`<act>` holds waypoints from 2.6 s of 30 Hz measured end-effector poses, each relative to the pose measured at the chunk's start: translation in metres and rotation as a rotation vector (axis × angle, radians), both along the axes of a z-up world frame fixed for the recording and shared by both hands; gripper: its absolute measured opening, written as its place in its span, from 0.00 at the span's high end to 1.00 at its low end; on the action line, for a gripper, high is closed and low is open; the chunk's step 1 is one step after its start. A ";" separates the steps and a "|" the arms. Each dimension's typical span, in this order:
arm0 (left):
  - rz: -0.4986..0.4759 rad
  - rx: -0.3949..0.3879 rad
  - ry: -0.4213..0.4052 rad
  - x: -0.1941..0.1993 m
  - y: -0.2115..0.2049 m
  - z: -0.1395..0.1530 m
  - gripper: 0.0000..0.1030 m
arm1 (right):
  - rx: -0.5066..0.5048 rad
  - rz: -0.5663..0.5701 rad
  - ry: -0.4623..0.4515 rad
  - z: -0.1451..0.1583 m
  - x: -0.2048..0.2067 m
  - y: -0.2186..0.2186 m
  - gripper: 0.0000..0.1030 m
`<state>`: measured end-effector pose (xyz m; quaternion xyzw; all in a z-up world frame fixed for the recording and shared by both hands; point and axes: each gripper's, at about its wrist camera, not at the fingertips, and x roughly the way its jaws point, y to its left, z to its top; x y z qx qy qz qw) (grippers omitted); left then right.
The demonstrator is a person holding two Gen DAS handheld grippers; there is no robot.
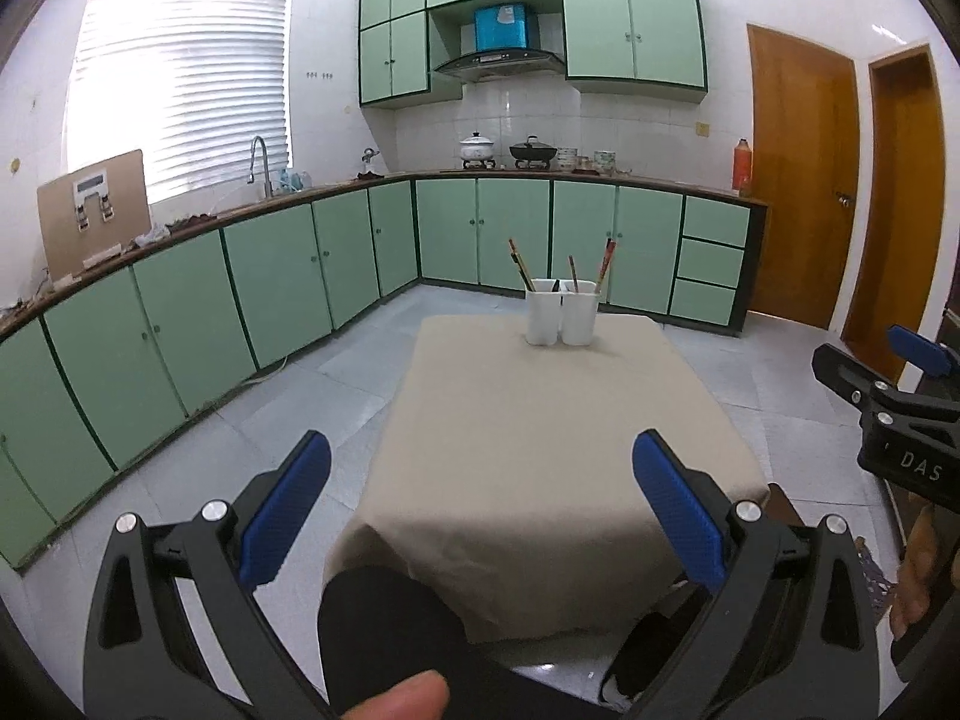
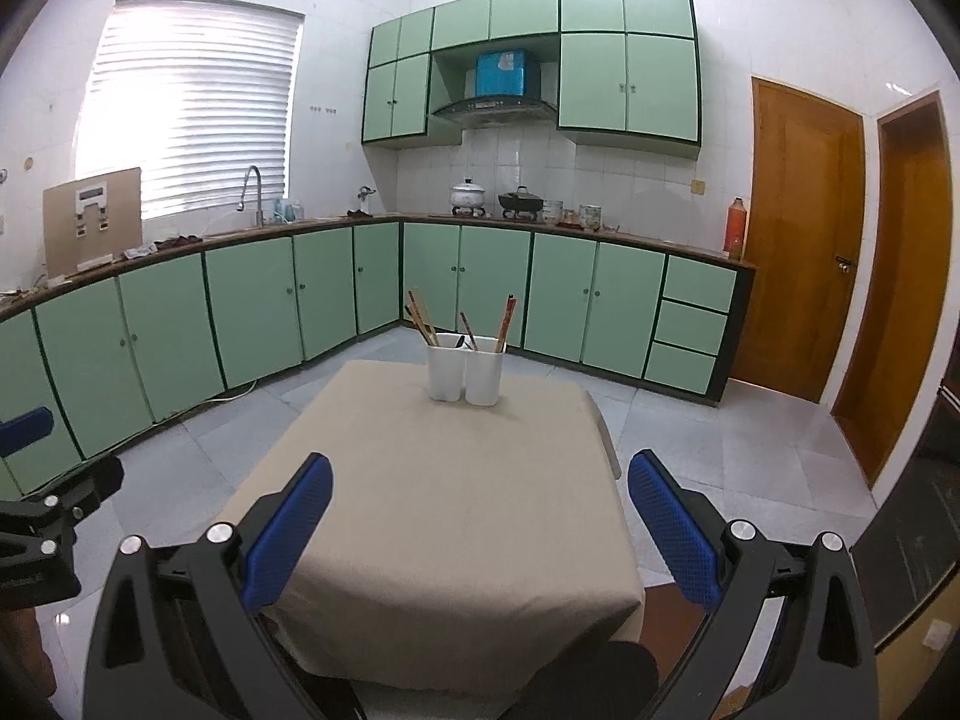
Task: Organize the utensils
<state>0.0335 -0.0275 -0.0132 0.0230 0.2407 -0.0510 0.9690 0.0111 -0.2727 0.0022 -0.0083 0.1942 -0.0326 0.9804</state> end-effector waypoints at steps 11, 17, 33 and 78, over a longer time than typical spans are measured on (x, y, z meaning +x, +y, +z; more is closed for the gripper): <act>0.109 -0.069 -0.006 -0.037 0.037 0.000 0.05 | 0.014 -0.006 -0.020 -0.002 -0.036 -0.008 0.06; 0.143 -0.059 -0.066 -0.053 0.040 0.016 0.05 | 0.015 0.012 -0.015 -0.003 -0.034 -0.007 0.06; 0.133 -0.060 -0.061 -0.056 0.031 0.021 0.05 | 0.037 0.010 -0.011 -0.012 -0.040 -0.008 0.06; 0.124 -0.087 -0.087 -0.072 0.025 0.028 0.05 | 0.033 -0.014 -0.075 0.001 -0.064 -0.018 0.06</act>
